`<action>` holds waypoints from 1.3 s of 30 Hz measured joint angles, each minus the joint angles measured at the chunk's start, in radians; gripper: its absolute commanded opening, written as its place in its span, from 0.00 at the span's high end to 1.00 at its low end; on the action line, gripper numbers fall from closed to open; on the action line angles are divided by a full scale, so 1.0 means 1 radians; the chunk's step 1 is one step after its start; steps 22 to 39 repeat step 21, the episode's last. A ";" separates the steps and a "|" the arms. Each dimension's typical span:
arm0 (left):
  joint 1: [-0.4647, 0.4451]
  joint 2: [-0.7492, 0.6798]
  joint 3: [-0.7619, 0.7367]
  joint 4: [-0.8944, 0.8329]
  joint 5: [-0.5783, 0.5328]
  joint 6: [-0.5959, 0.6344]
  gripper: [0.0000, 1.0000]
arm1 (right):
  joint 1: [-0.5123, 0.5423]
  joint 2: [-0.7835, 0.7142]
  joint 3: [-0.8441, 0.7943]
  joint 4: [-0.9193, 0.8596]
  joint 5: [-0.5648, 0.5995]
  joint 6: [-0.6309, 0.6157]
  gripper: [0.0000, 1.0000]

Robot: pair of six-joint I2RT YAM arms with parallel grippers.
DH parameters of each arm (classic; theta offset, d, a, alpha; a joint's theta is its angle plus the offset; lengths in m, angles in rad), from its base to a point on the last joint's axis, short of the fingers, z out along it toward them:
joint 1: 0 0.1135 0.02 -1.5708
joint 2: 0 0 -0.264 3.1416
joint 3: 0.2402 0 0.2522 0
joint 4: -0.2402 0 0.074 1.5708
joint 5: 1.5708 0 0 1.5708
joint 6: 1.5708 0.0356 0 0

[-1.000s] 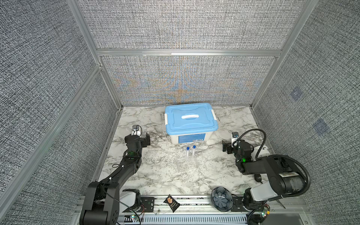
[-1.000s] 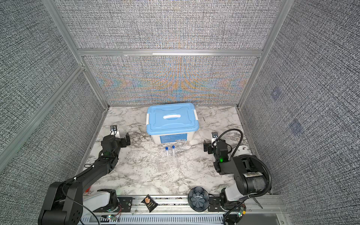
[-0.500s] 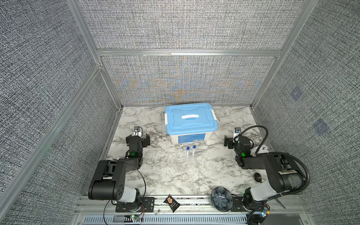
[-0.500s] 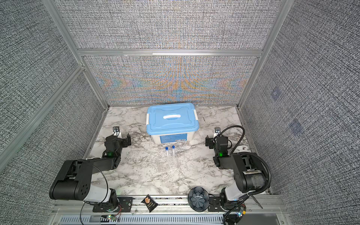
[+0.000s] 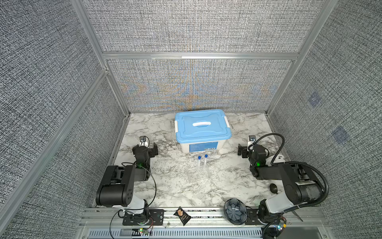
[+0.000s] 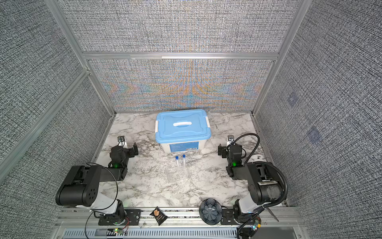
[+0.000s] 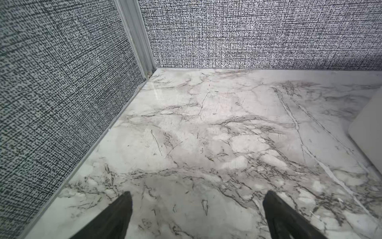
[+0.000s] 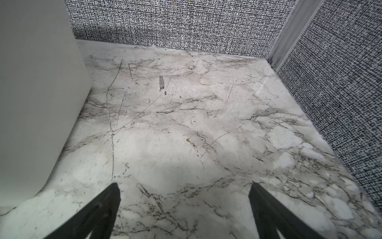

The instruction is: Organize the chemistry lab equipment

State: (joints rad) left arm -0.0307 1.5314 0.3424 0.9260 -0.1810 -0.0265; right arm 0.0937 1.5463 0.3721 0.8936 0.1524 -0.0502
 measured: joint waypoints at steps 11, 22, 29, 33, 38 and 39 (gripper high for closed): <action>0.000 -0.003 0.000 0.000 0.001 0.000 0.01 | -0.004 0.002 0.002 -0.003 -0.002 0.001 0.01; 0.000 -0.003 0.000 0.000 0.001 0.000 0.01 | -0.048 0.003 0.020 -0.030 -0.082 0.026 0.01; 0.000 -0.003 0.000 0.000 0.001 0.000 0.01 | -0.048 0.003 0.020 -0.030 -0.082 0.026 0.01; 0.000 -0.003 0.000 0.000 0.001 0.000 0.01 | -0.048 0.003 0.020 -0.030 -0.082 0.026 0.01; 0.000 -0.003 0.000 0.000 0.001 0.000 0.01 | -0.048 0.003 0.020 -0.030 -0.082 0.026 0.01; 0.000 -0.003 0.000 0.000 0.001 0.000 0.01 | -0.048 0.003 0.020 -0.030 -0.082 0.026 0.01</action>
